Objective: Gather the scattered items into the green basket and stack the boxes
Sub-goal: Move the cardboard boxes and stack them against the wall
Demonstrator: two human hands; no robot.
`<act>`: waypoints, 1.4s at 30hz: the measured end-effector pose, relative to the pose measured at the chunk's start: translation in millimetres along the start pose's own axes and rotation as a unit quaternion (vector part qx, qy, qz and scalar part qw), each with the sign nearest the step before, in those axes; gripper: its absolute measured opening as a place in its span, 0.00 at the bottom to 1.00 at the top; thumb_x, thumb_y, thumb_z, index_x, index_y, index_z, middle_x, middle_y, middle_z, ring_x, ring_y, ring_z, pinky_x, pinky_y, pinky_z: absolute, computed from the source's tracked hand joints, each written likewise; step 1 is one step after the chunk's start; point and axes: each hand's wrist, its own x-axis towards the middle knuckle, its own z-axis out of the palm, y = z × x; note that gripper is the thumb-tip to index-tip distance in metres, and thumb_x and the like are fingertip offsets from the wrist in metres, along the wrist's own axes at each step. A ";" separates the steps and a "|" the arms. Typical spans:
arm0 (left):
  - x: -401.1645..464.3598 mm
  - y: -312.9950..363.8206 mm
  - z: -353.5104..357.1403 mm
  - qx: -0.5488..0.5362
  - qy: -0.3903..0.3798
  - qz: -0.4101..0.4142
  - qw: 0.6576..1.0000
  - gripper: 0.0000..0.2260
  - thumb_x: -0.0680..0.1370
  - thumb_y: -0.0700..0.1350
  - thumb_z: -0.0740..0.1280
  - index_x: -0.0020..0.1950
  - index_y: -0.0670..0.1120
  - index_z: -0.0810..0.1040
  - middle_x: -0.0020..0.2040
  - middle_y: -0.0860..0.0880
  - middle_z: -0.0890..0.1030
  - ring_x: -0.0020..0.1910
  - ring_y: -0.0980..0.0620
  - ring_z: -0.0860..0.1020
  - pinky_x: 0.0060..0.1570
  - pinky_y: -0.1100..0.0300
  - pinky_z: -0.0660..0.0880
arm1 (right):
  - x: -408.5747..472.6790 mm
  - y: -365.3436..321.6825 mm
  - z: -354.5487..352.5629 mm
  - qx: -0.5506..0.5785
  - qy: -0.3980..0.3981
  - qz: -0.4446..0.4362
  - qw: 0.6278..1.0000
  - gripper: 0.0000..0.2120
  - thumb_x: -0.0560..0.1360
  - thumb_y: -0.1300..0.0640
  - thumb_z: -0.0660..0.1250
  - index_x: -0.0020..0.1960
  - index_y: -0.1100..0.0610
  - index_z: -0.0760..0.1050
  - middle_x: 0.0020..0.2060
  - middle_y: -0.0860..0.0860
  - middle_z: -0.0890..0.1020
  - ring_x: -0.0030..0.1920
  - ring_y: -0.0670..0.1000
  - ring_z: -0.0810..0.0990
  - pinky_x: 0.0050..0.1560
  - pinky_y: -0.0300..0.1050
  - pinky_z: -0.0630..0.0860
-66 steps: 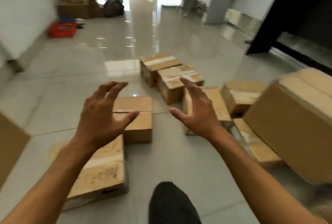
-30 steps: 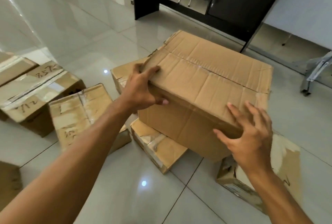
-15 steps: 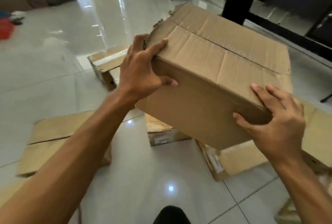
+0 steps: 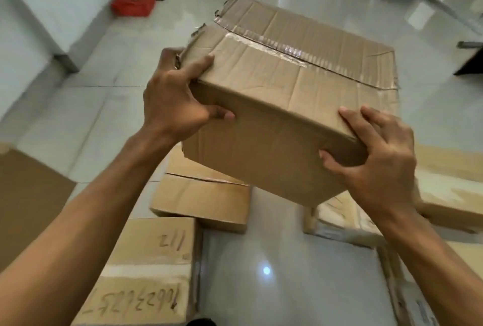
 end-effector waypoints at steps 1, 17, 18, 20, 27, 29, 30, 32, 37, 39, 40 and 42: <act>3.8 -22.2 -13.8 0.005 0.007 -0.019 1.000 0.47 0.52 0.71 0.75 0.69 0.55 0.75 0.65 0.45 0.70 0.60 0.47 0.72 0.59 0.54 0.73 | 17.5 -19.3 13.2 0.008 -0.008 -0.014 1.000 0.36 0.66 0.48 0.80 0.71 0.51 0.74 0.67 0.59 0.74 0.67 0.63 0.69 0.68 0.58 0.68; 39.9 -257.9 -266.2 0.042 0.158 -0.200 0.966 0.47 0.52 0.75 0.71 0.67 0.54 0.77 0.64 0.45 0.71 0.61 0.53 0.71 0.63 0.61 0.68 | 236.8 -336.1 132.1 0.110 -0.120 -0.249 0.955 0.34 0.68 0.47 0.78 0.71 0.52 0.74 0.69 0.58 0.74 0.69 0.64 0.66 0.69 0.59 0.67; 40.1 -260.7 -275.7 0.045 0.163 -0.202 0.965 0.47 0.52 0.75 0.72 0.67 0.54 0.76 0.64 0.45 0.71 0.60 0.55 0.70 0.64 0.62 0.67 | 243.3 -344.7 132.2 0.112 -0.116 -0.258 0.953 0.34 0.68 0.47 0.78 0.71 0.52 0.74 0.68 0.58 0.74 0.69 0.64 0.67 0.69 0.59 0.67; 42.7 -263.9 -296.0 0.061 0.170 -0.205 0.962 0.47 0.52 0.74 0.73 0.68 0.54 0.76 0.64 0.45 0.71 0.62 0.54 0.70 0.64 0.62 0.67 | 256.1 -362.4 129.6 0.118 -0.111 -0.275 0.948 0.34 0.68 0.46 0.78 0.71 0.51 0.74 0.68 0.57 0.74 0.69 0.63 0.67 0.68 0.57 0.68; 64.2 -283.0 -314.2 0.080 0.170 -0.211 0.959 0.47 0.55 0.73 0.72 0.70 0.52 0.75 0.64 0.43 0.70 0.64 0.49 0.70 0.63 0.64 0.66 | 294.6 -384.3 153.2 0.130 -0.111 -0.314 0.934 0.34 0.71 0.44 0.76 0.73 0.51 0.72 0.70 0.58 0.72 0.71 0.63 0.65 0.67 0.61 0.70; 65.7 -296.4 -301.6 0.077 0.172 -0.216 0.958 0.45 0.57 0.70 0.73 0.70 0.50 0.75 0.64 0.42 0.70 0.65 0.48 0.70 0.65 0.61 0.67 | 305.2 -381.7 176.4 0.131 -0.115 -0.329 0.928 0.33 0.71 0.45 0.76 0.73 0.51 0.72 0.69 0.59 0.73 0.70 0.64 0.66 0.68 0.61 0.70; 67.6 -306.5 -294.1 0.073 0.170 -0.220 0.958 0.44 0.58 0.68 0.74 0.70 0.50 0.75 0.64 0.41 0.70 0.65 0.47 0.69 0.66 0.59 0.67 | 311.9 -380.5 190.9 0.130 -0.114 -0.340 0.925 0.33 0.71 0.45 0.76 0.73 0.51 0.72 0.69 0.59 0.73 0.70 0.64 0.66 0.68 0.60 0.70; 66.1 -329.3 -277.0 0.076 0.152 -0.234 0.957 0.42 0.60 0.65 0.75 0.70 0.48 0.74 0.64 0.39 0.69 0.66 0.45 0.69 0.68 0.56 0.68 | 320.8 -380.3 226.3 0.131 -0.119 -0.358 0.917 0.32 0.71 0.45 0.76 0.72 0.50 0.73 0.69 0.58 0.73 0.69 0.64 0.67 0.67 0.59 0.70; 58.4 -403.1 -231.2 0.096 0.182 -0.294 0.933 0.39 0.60 0.57 0.78 0.68 0.43 0.76 0.59 0.39 0.70 0.61 0.46 0.70 0.63 0.77 0.57 | 353.3 -394.7 359.8 0.174 -0.167 -0.427 0.872 0.31 0.72 0.44 0.75 0.72 0.50 0.74 0.69 0.58 0.74 0.69 0.64 0.68 0.65 0.61 0.72; 56.1 -427.3 -212.9 0.117 0.193 -0.324 0.919 0.38 0.60 0.54 0.80 0.67 0.43 0.76 0.59 0.39 0.70 0.60 0.47 0.69 0.63 0.80 0.55 | 363.3 -403.5 414.6 0.199 -0.182 -0.448 0.853 0.30 0.72 0.44 0.76 0.72 0.50 0.74 0.68 0.57 0.74 0.69 0.64 0.68 0.65 0.60 0.72; 56.4 -438.8 -204.4 0.128 0.202 -0.340 0.909 0.38 0.60 0.53 0.81 0.67 0.43 0.76 0.59 0.38 0.71 0.59 0.47 0.69 0.63 0.80 0.55 | 368.6 -408.5 440.1 0.210 -0.191 -0.455 0.844 0.31 0.72 0.45 0.76 0.72 0.50 0.74 0.68 0.57 0.74 0.69 0.63 0.68 0.66 0.59 0.71; 55.2 -458.5 -188.5 0.147 0.220 -0.374 0.889 0.37 0.60 0.53 0.81 0.67 0.43 0.77 0.59 0.37 0.71 0.59 0.46 0.70 0.63 0.77 0.58 | 376.1 -420.5 485.8 0.227 -0.213 -0.474 0.824 0.31 0.72 0.45 0.76 0.72 0.49 0.73 0.68 0.57 0.74 0.69 0.63 0.68 0.66 0.58 0.71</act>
